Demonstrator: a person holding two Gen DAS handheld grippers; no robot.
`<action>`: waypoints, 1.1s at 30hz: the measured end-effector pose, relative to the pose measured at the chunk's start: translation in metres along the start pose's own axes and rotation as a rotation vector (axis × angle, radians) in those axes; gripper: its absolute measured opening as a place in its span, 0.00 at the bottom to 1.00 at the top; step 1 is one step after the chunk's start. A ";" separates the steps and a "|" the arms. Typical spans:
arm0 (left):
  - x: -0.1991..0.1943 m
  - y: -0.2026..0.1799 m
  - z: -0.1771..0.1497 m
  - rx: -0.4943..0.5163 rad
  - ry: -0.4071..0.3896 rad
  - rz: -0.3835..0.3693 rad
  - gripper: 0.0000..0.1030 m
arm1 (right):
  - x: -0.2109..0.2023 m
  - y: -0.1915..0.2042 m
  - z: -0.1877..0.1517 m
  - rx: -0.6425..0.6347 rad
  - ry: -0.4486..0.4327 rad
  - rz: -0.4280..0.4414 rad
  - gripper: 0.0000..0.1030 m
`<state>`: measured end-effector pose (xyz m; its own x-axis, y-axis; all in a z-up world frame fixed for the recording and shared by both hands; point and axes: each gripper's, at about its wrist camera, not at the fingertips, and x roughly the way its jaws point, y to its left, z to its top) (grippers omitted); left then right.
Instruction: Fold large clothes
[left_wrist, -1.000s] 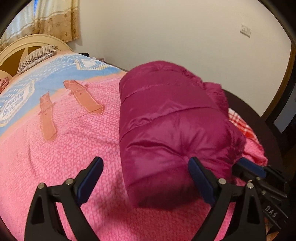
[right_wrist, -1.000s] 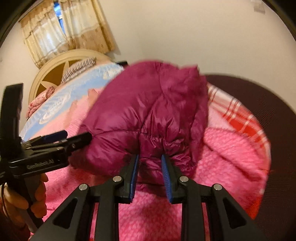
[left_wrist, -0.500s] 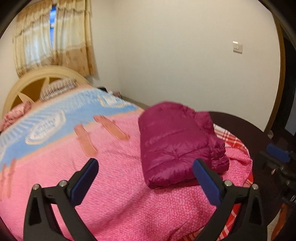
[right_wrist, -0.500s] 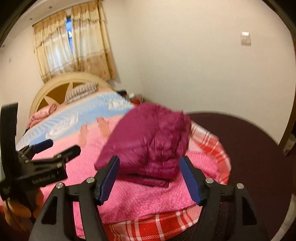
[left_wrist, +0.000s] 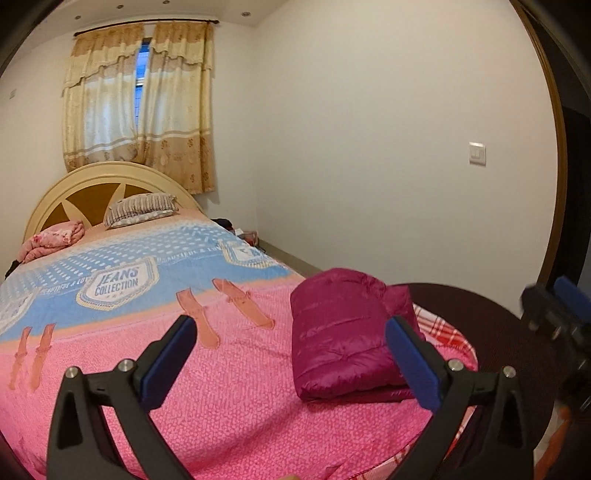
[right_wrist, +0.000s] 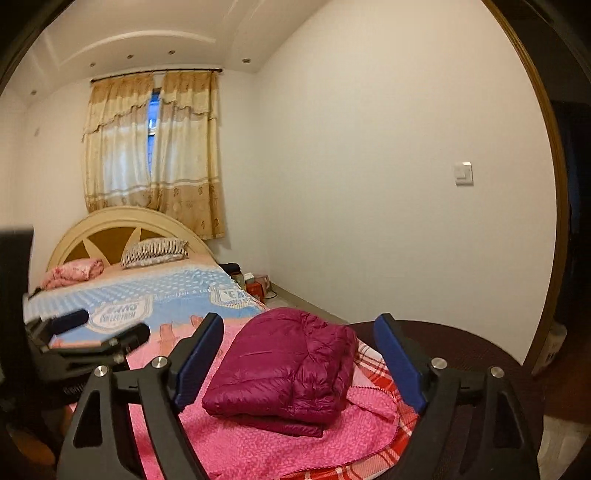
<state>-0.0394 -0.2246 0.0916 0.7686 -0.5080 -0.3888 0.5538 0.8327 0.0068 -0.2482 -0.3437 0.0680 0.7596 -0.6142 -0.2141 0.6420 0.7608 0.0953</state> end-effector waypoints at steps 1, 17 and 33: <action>0.001 0.001 0.000 -0.004 0.011 0.013 1.00 | -0.001 0.002 0.000 -0.003 0.007 0.006 0.82; 0.007 -0.003 -0.009 0.064 0.021 0.073 1.00 | 0.022 -0.011 -0.011 0.072 0.081 0.019 0.82; 0.006 -0.011 -0.007 0.083 0.024 0.073 1.00 | 0.018 -0.011 -0.012 0.079 0.079 0.018 0.82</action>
<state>-0.0436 -0.2348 0.0825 0.8008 -0.4401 -0.4062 0.5215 0.8459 0.1116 -0.2426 -0.3612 0.0516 0.7625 -0.5798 -0.2871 0.6369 0.7506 0.1758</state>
